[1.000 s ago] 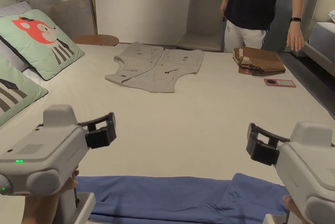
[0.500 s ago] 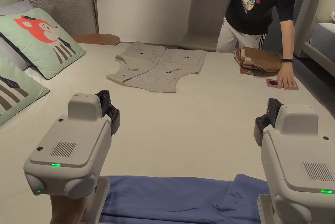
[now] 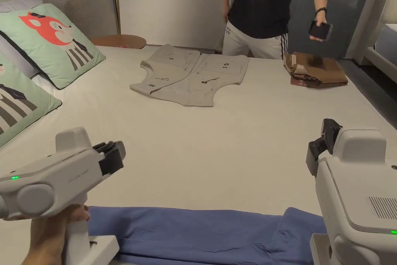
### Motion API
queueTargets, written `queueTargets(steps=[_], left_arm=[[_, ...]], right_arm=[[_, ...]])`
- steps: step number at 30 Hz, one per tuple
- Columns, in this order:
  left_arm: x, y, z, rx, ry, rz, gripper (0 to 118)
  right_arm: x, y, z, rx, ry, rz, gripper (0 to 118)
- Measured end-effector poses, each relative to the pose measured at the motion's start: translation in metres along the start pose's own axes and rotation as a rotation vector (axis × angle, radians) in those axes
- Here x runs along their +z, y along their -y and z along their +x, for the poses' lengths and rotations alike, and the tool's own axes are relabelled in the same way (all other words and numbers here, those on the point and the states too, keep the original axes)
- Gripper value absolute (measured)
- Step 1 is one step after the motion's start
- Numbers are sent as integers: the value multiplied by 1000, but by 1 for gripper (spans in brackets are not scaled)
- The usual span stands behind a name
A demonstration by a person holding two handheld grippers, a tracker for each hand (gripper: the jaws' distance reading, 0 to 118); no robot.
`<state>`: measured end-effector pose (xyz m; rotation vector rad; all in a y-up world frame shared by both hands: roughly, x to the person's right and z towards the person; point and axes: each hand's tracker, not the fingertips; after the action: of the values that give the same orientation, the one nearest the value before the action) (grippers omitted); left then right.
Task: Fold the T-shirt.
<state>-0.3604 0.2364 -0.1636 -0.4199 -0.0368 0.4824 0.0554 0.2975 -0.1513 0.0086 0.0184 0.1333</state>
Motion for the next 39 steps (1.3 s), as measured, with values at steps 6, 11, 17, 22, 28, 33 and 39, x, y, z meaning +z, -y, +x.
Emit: queueTargets(steps=[6,11,17,22,28,33,39], left_arm=[[-11,16,-79,143,39,-277,0],[-14,33,-137,254,-1,-385,0],[-20,50,-178,399,44,-457,102],[-26,61,-181,429,76,-462,102],[-50,69,-190,418,97,-470,65],[-59,80,-154,389,76,-476,12],[-39,68,-144,228,17,-450,7]], right_arm=[[-8,6,-5,8,-9,-27,0],[-15,12,-12,18,-12,-50,0],[-24,20,-22,29,-20,-80,0],[-30,25,-29,44,-27,-104,0],[-39,37,-28,54,-27,-127,0],[-42,39,-22,51,-17,-137,0],[-36,37,-15,47,-8,-134,0]])
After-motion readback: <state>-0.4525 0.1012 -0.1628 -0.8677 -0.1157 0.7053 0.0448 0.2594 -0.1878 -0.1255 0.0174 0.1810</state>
